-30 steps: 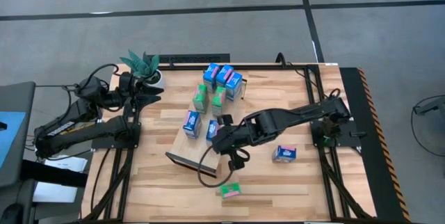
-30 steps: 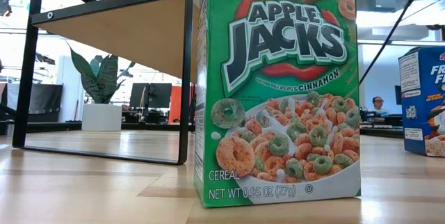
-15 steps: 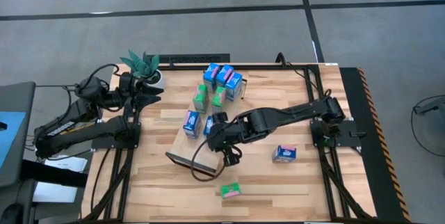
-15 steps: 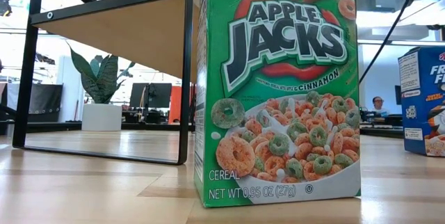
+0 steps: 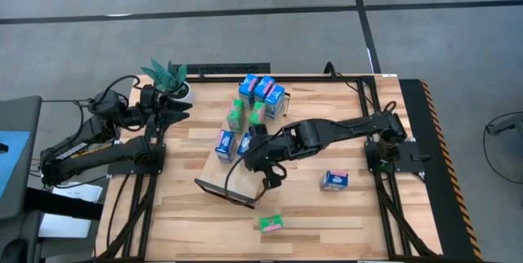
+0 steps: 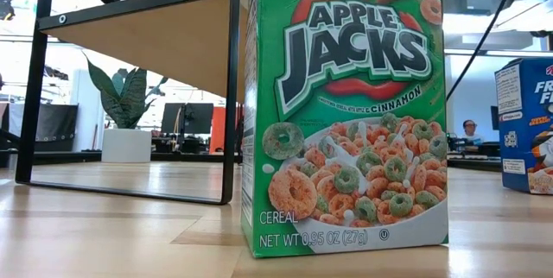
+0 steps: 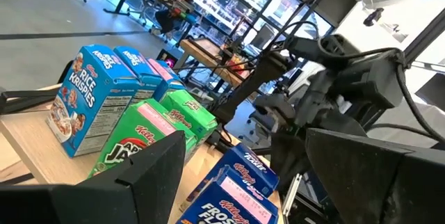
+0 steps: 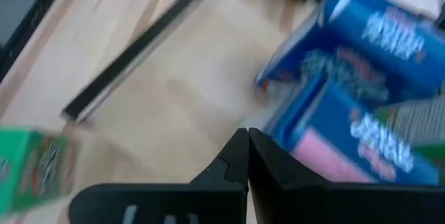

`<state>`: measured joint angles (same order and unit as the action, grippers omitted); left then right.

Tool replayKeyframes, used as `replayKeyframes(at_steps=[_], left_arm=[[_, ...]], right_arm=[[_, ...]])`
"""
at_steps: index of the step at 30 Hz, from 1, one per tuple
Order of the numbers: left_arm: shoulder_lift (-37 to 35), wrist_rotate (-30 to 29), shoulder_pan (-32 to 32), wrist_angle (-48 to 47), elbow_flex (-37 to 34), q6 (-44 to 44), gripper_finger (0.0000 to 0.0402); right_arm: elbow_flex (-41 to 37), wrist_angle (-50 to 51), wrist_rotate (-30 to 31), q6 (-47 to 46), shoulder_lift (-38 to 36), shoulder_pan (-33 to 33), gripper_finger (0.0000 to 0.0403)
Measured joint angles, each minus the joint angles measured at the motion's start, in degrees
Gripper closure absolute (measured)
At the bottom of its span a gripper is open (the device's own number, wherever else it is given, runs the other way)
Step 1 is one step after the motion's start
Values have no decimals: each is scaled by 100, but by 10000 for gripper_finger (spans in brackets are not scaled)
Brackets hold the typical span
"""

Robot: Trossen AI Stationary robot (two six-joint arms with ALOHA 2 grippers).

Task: Stack cereal on shelf
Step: Put the top dark blue cereal box on the shelf aligned with the other dark blue cereal box, then put the green cereal box on the shelf aligned with the other green cereal boxes

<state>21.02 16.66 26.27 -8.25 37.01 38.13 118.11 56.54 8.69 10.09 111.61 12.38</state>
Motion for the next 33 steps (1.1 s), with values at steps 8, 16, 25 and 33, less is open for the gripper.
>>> replayKeyframes(at_steps=[8,16,25,33], left_arm=[[0,-1,-1,0,0,0,115],[-1,-6,1,-11,0,-110,115],[-2,-6,0,-9,0,-91,115],[0,67,-1,-9,0,-46,115]], right_arm=[[1045,3055,-31,-1748,4,-2,340],[379,3357,-26,-2728,-647,246,199],[-1781,2880,149,-3799,-2114,411,133],[-2729,374,-124,-3322,-2260,1273,133]])
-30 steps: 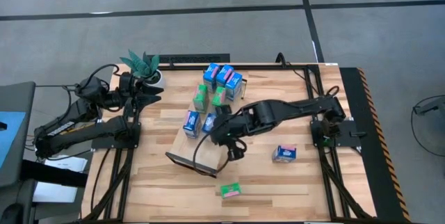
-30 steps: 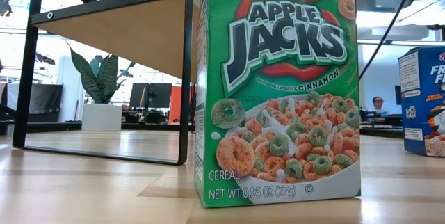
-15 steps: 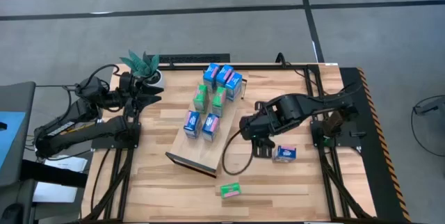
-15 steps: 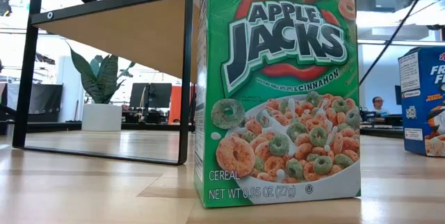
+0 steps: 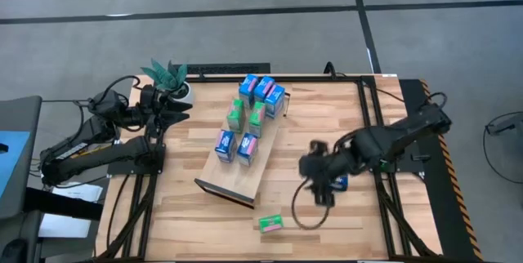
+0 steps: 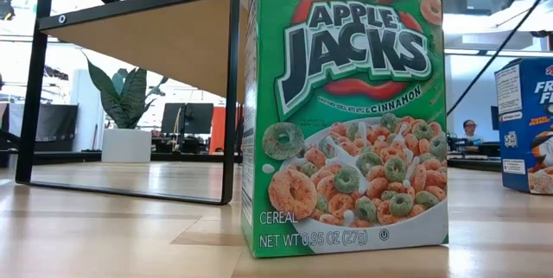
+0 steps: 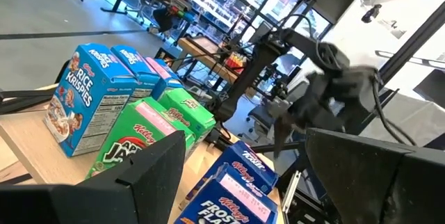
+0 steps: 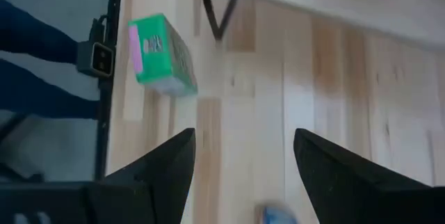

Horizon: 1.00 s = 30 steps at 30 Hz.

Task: Stack cereal on shelf
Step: Put the green cereal box on the shelf aligned with the other green cereal boxes

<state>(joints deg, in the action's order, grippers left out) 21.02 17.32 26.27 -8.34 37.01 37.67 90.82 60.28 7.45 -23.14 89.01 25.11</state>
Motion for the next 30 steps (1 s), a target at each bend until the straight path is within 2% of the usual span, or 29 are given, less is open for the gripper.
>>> replayKeyframes(at_steps=[4,10,14,19,30], left_arm=[[-1,1,0,0,0,2,115],[-1,42,-1,-20,0,4,115],[-2,181,2,-167,0,-52,115],[0,360,0,-279,0,-94,115],[0,640,2,-273,0,-69,115]], right_arm=[[158,-646,6,317,650,209,132],[698,-557,-670,151,1684,263,132],[1043,-555,-989,-82,2124,183,132],[1384,-548,-1064,-81,2371,191,132],[1455,-669,-1046,-61,2802,285,132]])
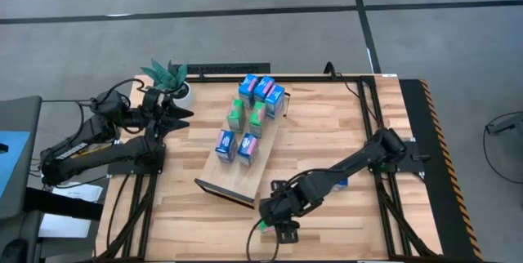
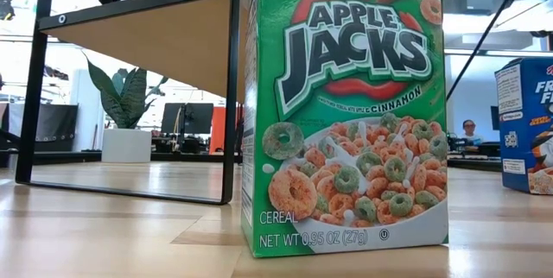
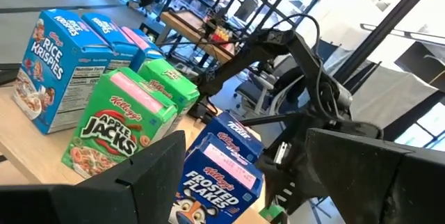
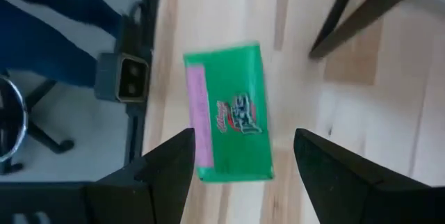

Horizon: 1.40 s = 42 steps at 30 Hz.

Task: Stack cereal on shelf
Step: Put the green cereal box on the shelf aligned with the other green cereal boxes

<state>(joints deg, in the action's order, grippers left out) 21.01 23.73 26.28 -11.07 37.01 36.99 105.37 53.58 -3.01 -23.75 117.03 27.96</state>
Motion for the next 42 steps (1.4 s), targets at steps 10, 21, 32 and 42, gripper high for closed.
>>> replayKeyframes(at_steps=[10,21,32,42], left_arm=[[-2,-2,-2,-22,0,-54,115],[-2,-6,-1,-22,0,-56,115],[-2,-9,-1,-22,0,-83,115],[-2,-7,-1,-20,0,-530,115]], right_arm=[[304,126,-8,-22,333,2,132],[594,310,-315,-26,258,-310,132],[590,135,-1384,-152,261,-531,132],[1380,1032,-1365,301,265,-654,132]])
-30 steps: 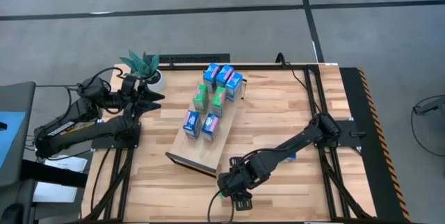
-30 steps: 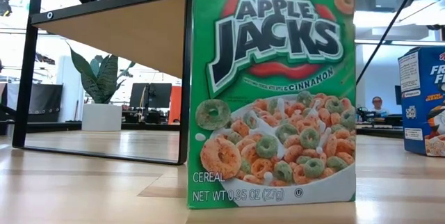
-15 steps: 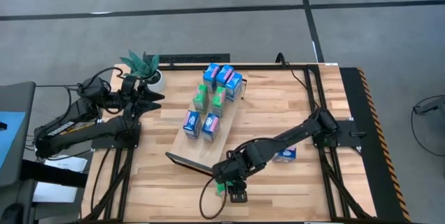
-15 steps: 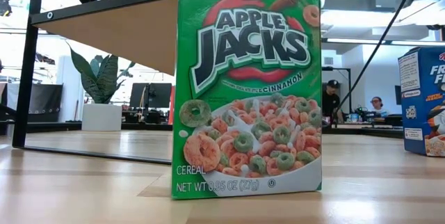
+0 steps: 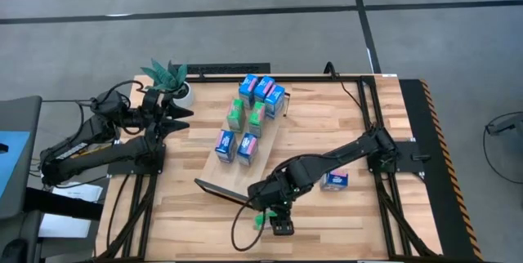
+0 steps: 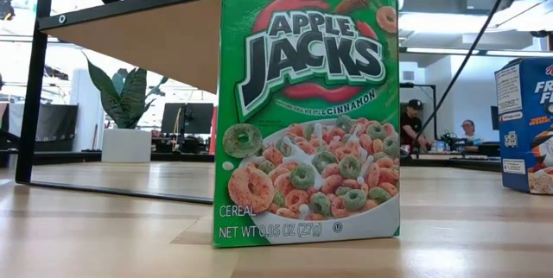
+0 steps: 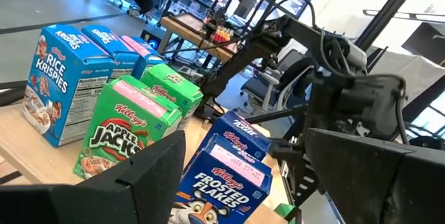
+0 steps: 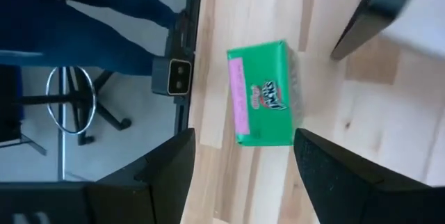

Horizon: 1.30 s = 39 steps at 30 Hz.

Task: Stack cereal on shelf
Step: Put the green cereal box on the shelf aligned with the other green cereal boxes

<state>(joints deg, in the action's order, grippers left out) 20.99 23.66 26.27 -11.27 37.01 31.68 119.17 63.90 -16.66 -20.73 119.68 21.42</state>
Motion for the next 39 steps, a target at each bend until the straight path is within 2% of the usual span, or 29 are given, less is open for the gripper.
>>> replayKeyframes(at_steps=[4,8,14,22,27,39], left_arm=[[0,0,-1,-1,0,-84,115],[0,0,1,-3,0,-107,115],[0,0,1,-78,0,-215,115],[2,-35,1,-475,0,-427,115],[2,-31,-1,-490,0,-359,115],[2,-28,1,-495,0,-321,115]], right_arm=[[90,131,-253,113,-8,-132,123],[95,124,-414,206,-7,-133,86],[95,164,-25,288,-7,-133,31],[92,110,681,883,50,80,39],[94,-88,1101,917,44,194,41],[80,-406,1632,74,486,541,42]])
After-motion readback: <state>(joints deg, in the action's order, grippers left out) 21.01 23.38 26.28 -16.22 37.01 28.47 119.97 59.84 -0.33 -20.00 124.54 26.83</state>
